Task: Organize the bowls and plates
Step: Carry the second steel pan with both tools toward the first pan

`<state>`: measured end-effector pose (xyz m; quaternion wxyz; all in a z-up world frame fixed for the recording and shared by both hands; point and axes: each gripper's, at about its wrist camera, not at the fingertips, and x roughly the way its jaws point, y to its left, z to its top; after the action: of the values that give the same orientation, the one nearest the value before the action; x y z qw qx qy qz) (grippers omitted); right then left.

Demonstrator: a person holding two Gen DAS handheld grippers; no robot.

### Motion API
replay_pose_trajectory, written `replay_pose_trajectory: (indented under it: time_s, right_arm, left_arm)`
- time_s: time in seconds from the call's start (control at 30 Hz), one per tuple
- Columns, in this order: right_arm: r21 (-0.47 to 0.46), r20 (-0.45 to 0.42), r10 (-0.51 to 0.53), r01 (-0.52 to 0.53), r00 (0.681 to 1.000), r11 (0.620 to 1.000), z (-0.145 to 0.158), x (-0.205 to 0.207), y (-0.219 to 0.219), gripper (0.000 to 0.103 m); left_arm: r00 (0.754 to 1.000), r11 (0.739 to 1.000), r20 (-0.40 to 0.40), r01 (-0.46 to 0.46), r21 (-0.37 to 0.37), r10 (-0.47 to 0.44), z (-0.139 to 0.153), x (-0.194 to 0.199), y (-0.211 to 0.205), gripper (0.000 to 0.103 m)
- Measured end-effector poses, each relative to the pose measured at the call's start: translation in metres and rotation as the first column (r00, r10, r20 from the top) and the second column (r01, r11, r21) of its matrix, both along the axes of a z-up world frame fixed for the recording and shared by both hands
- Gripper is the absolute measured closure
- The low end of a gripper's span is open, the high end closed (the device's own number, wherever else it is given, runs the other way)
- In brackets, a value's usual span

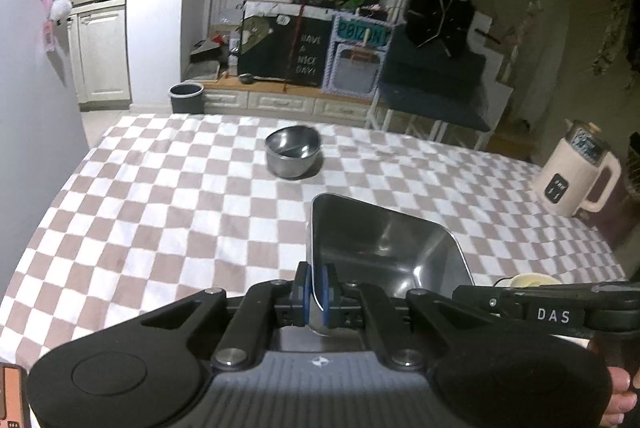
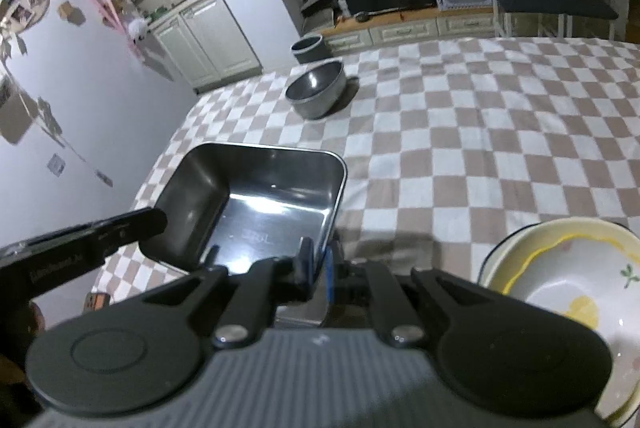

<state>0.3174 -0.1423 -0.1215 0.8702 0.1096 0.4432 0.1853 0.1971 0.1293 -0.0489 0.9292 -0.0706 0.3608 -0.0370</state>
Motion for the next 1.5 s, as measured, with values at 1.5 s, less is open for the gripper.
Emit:
replay_pose_trajectory:
  time_s: [1.5]
  right_arm:
    - [-0.149,-0.090,0.066,-0.079,0.994,0.986,-0.029,0.016,0.034,0.093]
  left_arm:
    - [0.968,0.987,-0.247,0.085,0.137,-0.049,-0.066,0.025,-0.002,0.074]
